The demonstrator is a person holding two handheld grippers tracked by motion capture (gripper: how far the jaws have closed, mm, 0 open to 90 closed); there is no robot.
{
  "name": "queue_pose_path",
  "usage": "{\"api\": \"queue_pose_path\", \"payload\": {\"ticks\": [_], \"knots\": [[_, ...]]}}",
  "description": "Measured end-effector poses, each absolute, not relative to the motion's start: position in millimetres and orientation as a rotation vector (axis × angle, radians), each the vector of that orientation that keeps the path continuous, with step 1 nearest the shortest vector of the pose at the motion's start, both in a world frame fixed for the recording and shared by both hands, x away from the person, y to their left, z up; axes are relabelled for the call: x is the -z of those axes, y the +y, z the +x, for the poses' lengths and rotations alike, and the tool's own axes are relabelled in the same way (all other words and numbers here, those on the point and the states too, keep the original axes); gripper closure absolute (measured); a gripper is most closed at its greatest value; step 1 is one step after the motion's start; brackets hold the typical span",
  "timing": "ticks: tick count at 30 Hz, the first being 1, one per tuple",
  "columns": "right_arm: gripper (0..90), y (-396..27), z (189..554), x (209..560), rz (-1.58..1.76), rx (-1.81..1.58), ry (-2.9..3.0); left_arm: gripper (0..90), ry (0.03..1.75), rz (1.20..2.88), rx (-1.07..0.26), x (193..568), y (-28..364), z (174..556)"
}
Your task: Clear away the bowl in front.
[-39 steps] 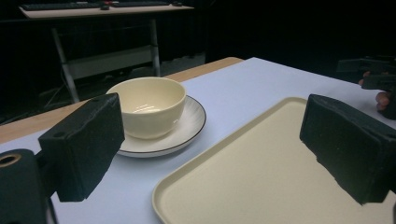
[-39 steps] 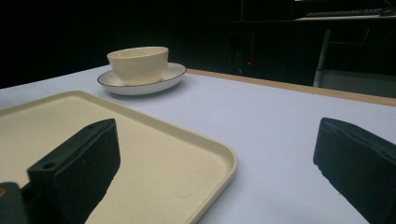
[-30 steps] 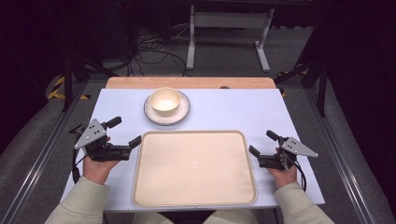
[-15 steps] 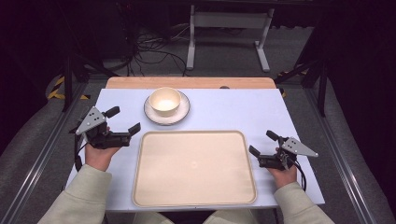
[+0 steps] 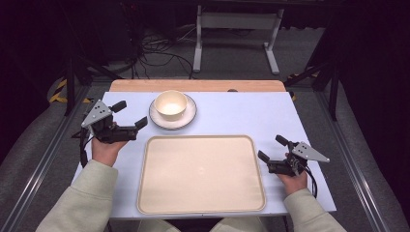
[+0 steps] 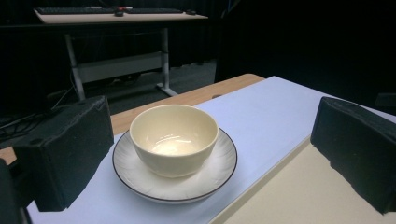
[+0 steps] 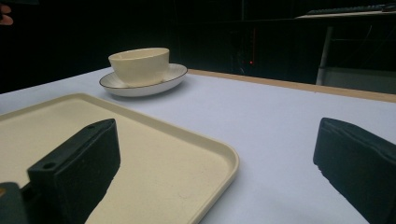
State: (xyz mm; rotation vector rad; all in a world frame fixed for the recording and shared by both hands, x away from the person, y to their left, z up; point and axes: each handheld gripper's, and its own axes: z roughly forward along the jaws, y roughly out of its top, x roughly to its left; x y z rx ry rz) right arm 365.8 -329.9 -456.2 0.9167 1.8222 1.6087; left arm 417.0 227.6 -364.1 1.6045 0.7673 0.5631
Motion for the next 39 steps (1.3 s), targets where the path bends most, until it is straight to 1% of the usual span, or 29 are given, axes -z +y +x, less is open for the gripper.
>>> {"api": "queue_pose_path", "payload": {"ticks": [13, 39], "knots": [[0.9, -330.0, 365.9, 456.2, 0.917, -1.611, 1.824, 0.3, 0.795, 1.628, -0.568, 361.8, 221.8, 438.3], [0.8, -331.7, 365.9, 456.1, 0.930, -1.633, 1.814, 0.5, 0.842, 1.611, -0.558, 353.7, 211.2, 478.8]]}}
